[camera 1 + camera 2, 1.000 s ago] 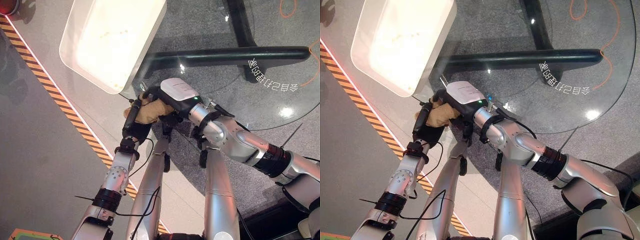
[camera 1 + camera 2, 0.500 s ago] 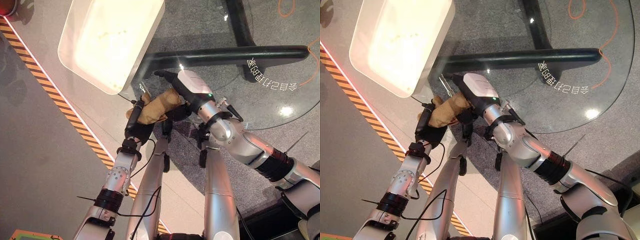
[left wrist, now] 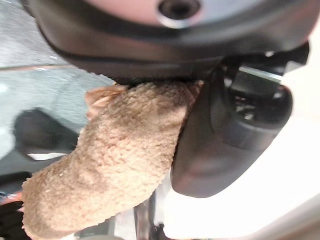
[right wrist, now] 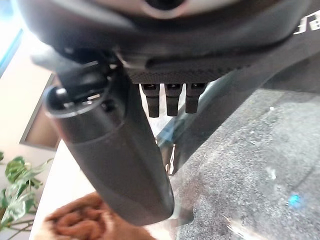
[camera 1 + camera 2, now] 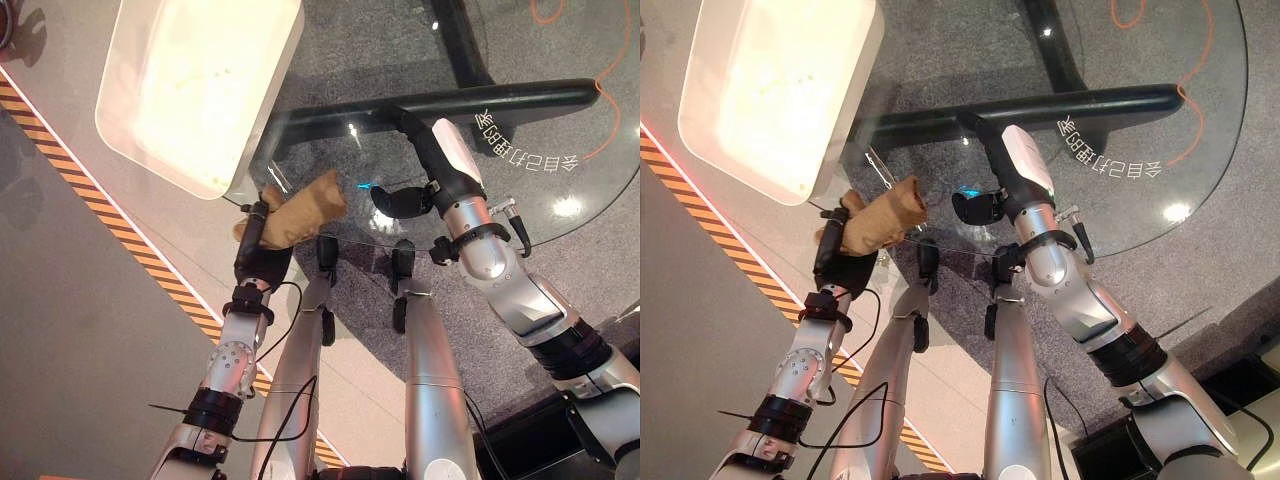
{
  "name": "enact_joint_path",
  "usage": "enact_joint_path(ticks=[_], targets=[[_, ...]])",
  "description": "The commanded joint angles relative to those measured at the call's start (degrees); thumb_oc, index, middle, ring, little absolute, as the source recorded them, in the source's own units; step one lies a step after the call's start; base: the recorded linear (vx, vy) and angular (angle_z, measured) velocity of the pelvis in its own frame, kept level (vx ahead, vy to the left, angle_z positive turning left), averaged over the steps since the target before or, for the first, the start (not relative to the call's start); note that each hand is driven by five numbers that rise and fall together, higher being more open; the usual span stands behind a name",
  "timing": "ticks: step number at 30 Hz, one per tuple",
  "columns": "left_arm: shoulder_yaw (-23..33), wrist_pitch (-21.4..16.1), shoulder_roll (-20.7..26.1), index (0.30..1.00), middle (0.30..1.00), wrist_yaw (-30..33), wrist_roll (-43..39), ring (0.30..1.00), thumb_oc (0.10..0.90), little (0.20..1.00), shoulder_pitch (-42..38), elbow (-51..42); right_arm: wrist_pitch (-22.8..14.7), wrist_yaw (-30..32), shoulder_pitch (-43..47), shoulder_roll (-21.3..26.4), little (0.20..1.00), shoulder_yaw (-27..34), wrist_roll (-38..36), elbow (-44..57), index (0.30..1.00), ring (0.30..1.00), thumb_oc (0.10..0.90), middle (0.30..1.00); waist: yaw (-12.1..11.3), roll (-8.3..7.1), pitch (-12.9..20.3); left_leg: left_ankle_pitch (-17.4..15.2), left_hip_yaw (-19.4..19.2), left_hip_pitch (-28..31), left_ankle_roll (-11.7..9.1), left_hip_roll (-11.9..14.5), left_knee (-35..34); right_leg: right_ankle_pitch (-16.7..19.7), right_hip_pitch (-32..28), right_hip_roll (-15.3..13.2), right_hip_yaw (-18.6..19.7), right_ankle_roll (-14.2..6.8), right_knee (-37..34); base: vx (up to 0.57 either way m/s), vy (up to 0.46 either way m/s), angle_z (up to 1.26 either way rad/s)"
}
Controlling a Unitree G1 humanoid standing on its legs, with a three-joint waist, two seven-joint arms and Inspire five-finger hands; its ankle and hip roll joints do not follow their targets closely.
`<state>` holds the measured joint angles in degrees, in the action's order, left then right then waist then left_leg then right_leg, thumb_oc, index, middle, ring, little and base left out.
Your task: Wipe the table with a cloth and put it in the basket.
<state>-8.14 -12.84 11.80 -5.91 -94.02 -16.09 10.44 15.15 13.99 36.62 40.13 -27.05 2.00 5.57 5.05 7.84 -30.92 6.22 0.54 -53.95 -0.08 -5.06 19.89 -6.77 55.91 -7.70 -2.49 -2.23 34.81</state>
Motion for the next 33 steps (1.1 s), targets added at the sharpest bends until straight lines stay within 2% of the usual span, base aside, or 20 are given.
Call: enact_joint_path(ticks=[1, 4, 7, 9, 13, 15, 17, 19, 21, 22, 23, 24, 29, 33], targets=[[5.20, -10.07, 1.48, 0.300, 0.300, -8.90, 7.85, 0.300, 0.100, 0.200, 1.77, -14.05, -4.88, -0.78, -0.63, -0.51, 0.900, 3.05, 0.24, 8.26, 0.900, 0.900, 0.800, 0.900, 0.08, 2.44, 1.13, -4.71, -0.77, 1.74, -0.81, 1.38, 3.41, 6.92, -0.25, 1.63, 5.58, -3.46, -8.11, 0.02, 0.059, -0.01], [6.46, -16.56, 3.20, 0.300, 0.300, -6.69, 14.74, 0.300, 0.100, 0.200, 1.62, -17.72, -4.22, -2.64, -3.11, -0.63, 0.900, 3.99, 1.30, 8.21, 0.900, 0.900, 0.800, 0.900, 0.45, 2.99, 1.13, -4.65, -0.88, 1.72, -1.01, 1.04, 3.68, 6.73, -0.16, 1.99, 5.91, -3.17, -7.95, 0.02, 0.060, -0.02], [7.95, -19.91, 4.30, 0.300, 0.300, -3.75, 19.84, 0.300, 0.100, 0.200, 1.20, -19.62, -3.32, -4.00, -4.66, -0.93, 0.900, 4.28, 1.64, 7.93, 0.900, 0.900, 0.800, 0.900, 0.68, 3.31, 1.13, -4.68, -0.99, 1.97, -1.19, 0.78, 3.68, 6.54, -0.40, 2.30, 6.20, -2.93, -8.23, 0.02, 0.065, -0.07], [9.72, -23.85, 6.02, 0.300, 0.300, 1.81, 26.15, 0.300, 0.100, 0.200, -0.29, -20.50, -1.76, -5.88, -6.00, -1.16, 0.900, 3.71, 1.42, 6.77, 0.900, 0.900, 0.800, 0.900, 1.07, 3.63, 1.13, -4.81, -1.40, 2.11, -1.41, 0.61, 3.91, 6.08, -0.36, 2.63, 6.71, -2.65, -7.97, 0.04, 0.113, -0.09], [12.17, -26.36, 8.24, 0.300, 0.300, 10.21, 34.33, 0.300, 0.100, 0.200, -2.55, -20.19, -0.14, -7.68, -7.45, -0.88, 0.900, 2.71, 0.58, 4.99, 0.900, 0.900, 0.800, 0.900, 1.68, 4.04, 1.13, -4.87, -2.01, 2.40, -1.81, 0.47, 3.97, 5.69, -0.32, 2.92, 7.48, -2.37, -7.86, 0.04, 0.101, -0.04], [13.46, -27.82, 9.79, 0.300, 0.300, 16.75, 42.29, 0.300, 0.100, 0.200, -4.20, -19.13, 0.05, -8.88, -7.97, -0.77, 0.900, 1.98, 1.12, 3.28, 0.900, 0.900, 0.800, 0.900, 2.03, 4.28, 1.13, -5.04, -2.29, 2.42, -2.06, 0.39, 4.25, 5.34, -0.10, 3.07, 7.99, -2.19, -7.48, 0.04, 0.101, -0.04], [14.29, -27.89, 10.80, 0.300, 0.300, 19.88, 45.24, 0.300, 0.100, 0.200, -4.94, -18.60, 0.09, -9.41, -8.27, -0.54, 0.900, 1.77, 1.30, 2.72, 0.900, 0.900, 0.800, 0.900, 2.16, 4.39, 1.13, -5.02, -2.46, 2.40, -2.18, 0.40, 4.25, 5.25, 0.01, 3.11, 8.17, -2.12, -7.39, 0.03, 0.067, -0.04], [15.57, -27.04, 12.73, 0.300, 0.300, 27.02, 51.65, 0.300, 0.100, 0.200, -6.97, -17.39, 0.38, -9.81, -8.34, -0.15, 0.900, 0.92, 0.70, 1.64, 0.900, 0.900, 0.800, 0.900, 2.44, 4.56, 1.13, -5.10, -2.81, 2.36, -2.43, 0.46, 4.52, 4.99, 0.15, 3.13, 8.63, -2.02, -7.16, 0.06, 0.113, -0.09], [17.39, -24.71, 15.96, 0.300, 0.300, 40.39, 64.76, 0.300, 0.100, 0.200, -10.67, -12.69, 0.30, -10.55, -8.12, 0.60, 0.900, 0.00, 0.18, -0.27, 0.900, 0.900, 0.800, 0.900, 2.98, 4.58, 1.13, -5.34, -3.14, 2.05, -2.75, 0.61, 5.20, 4.66, 0.59, 3.04, 9.16, -1.89, -6.47, 0.07, 0.127, -0.07], [17.54, -24.11, 16.94, 0.300, 0.300, 43.39, 68.33, 0.300, 0.100, 0.200, -11.52, -11.14, 0.14, -10.64, -7.99, 0.84, 0.900, -0.22, 0.05, -0.63, 0.900, 0.900, 0.800, 0.900, 3.13, 4.61, 1.13, -5.42, -3.23, 1.98, -2.80, 0.68, 5.37, 4.56, 0.66, 2.99, 9.28, -1.87, -6.34, 0.07, 0.138, 0.02], [17.43, -18.96, 21.02, 0.300, 0.300, 54.14, 81.63, 0.300, 0.100, 0.200, -14.64, -6.46, 0.63, -11.14, -7.57, 1.70, 0.900, -0.80, -0.61, -0.79, 0.900, 0.900, 0.800, 0.900, 3.64, 4.60, 1.13, -5.61, -3.65, 1.47, -2.99, 0.92, 6.02, 4.36, 1.18, 2.80, 9.67, -1.78, -5.87, 0.08, 0.158, 0.03], [17.15, -16.19, 23.84, 0.300, 0.300, 58.11, 85.84, 0.300, 0.100, 0.200, -16.45, -3.11, 0.79, -11.39, -7.62, 2.67, 0.900, -1.29, -0.99, -0.56, 0.900, 0.900, 0.800, 0.900, 4.09, 4.57, 1.13, -5.79, -3.91, 1.00, -3.11, 1.09, 6.66, 4.29, 1.63, 2.70, 9.95, -1.80, -5.45, 0.08, 0.152, 0.03], [15.63, -12.25, 29.42, 0.300, 0.300, 62.99, 87.64, 0.300, 0.100, 0.200, -21.47, 6.53, -0.07, -11.35, -8.02, 5.46, 0.900, -2.15, -2.44, -0.71, 0.900, 0.900, 0.800, 0.900, 4.93, 4.22, 1.13, -6.48, -4.65, -0.70, -3.26, 1.70, 8.00, 4.17, 3.41, 2.19, 10.78, -2.13, -4.52, 0.06, 0.089, -0.02], [13.46, -11.56, 31.50, 0.300, 0.300, 66.07, 88.85, 0.300, 0.100, 0.200, -25.13, 12.76, -1.22, -10.13, -7.45, 6.24, 0.900, -3.64, -3.78, -2.45, 0.900, 0.900, 0.800, 0.900, 5.22, 3.68, 1.13, -7.26, -4.80, -2.03, -3.22, 1.84, 9.06, 4.38, 4.64, 2.05, 11.34, -2.45, -4.32, 0.05, 0.048, 0.01]])
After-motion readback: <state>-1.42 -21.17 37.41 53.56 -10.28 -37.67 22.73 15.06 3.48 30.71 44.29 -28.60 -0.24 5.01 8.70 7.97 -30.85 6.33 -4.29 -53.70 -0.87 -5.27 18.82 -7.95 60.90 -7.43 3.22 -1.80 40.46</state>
